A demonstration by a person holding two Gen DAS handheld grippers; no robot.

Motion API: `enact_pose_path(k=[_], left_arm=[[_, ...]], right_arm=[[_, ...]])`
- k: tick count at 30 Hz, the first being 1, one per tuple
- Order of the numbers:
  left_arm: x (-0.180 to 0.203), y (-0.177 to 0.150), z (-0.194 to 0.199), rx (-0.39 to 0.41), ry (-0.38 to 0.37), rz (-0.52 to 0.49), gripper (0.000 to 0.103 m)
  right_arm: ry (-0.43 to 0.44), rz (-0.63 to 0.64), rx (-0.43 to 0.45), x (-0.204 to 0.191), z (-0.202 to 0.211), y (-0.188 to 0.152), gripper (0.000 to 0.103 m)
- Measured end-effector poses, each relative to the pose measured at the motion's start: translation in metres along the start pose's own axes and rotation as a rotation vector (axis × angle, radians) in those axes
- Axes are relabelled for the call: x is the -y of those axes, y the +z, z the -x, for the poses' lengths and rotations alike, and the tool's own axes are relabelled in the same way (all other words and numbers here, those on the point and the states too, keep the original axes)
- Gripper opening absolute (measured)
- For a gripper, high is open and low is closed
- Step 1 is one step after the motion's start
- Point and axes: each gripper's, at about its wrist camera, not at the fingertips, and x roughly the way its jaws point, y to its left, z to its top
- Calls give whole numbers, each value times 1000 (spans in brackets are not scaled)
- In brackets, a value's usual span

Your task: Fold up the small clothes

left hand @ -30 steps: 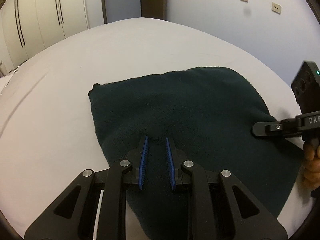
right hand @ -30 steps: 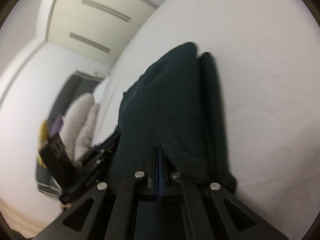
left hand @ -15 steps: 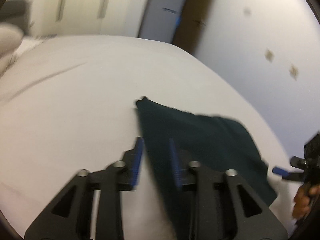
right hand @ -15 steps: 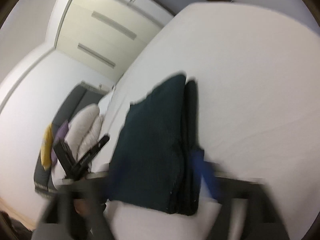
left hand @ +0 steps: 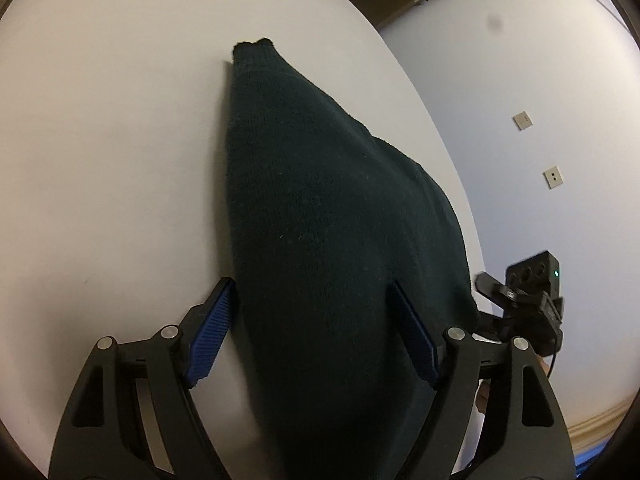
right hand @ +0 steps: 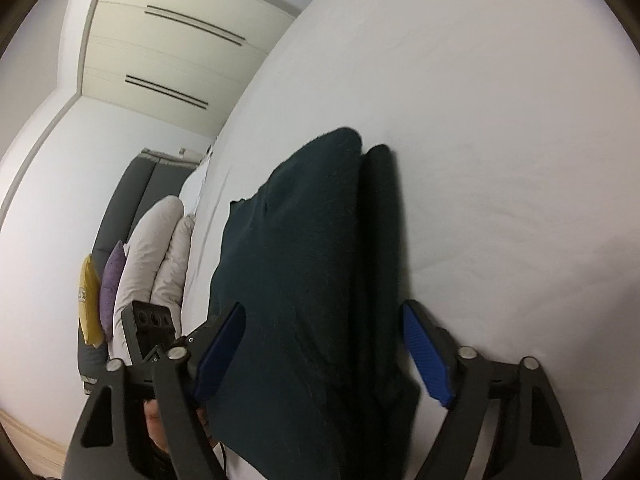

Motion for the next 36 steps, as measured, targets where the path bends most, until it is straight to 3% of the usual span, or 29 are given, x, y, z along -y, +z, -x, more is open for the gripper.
enact_pose_path(k=[4, 7, 11, 16, 24, 30, 36], left_arm=[[12, 1, -10, -29, 10, -5, 59], [24, -8, 4, -14, 40, -27, 52], [36, -14, 24, 21, 54, -43, 43], [54, -32, 81, 77, 95, -135, 41], [42, -88, 205, 173, 216, -235, 42], [12, -141, 254, 185, 292, -231, 42], [-13, -180, 249, 149, 291, -205, 43]], right_arm=[[-35, -25, -31, 3, -10, 4, 39], [-74, -7, -18, -2, -9, -2, 34], [-195, 78, 16, -33, -6, -13, 29], [-229, 204, 57, -99, 9, -45, 28], [-128, 345, 20, -204, -3, -147, 28], [-63, 330, -33, -229, -34, -218, 28], [-84, 280, -62, -213, -52, -262, 28]])
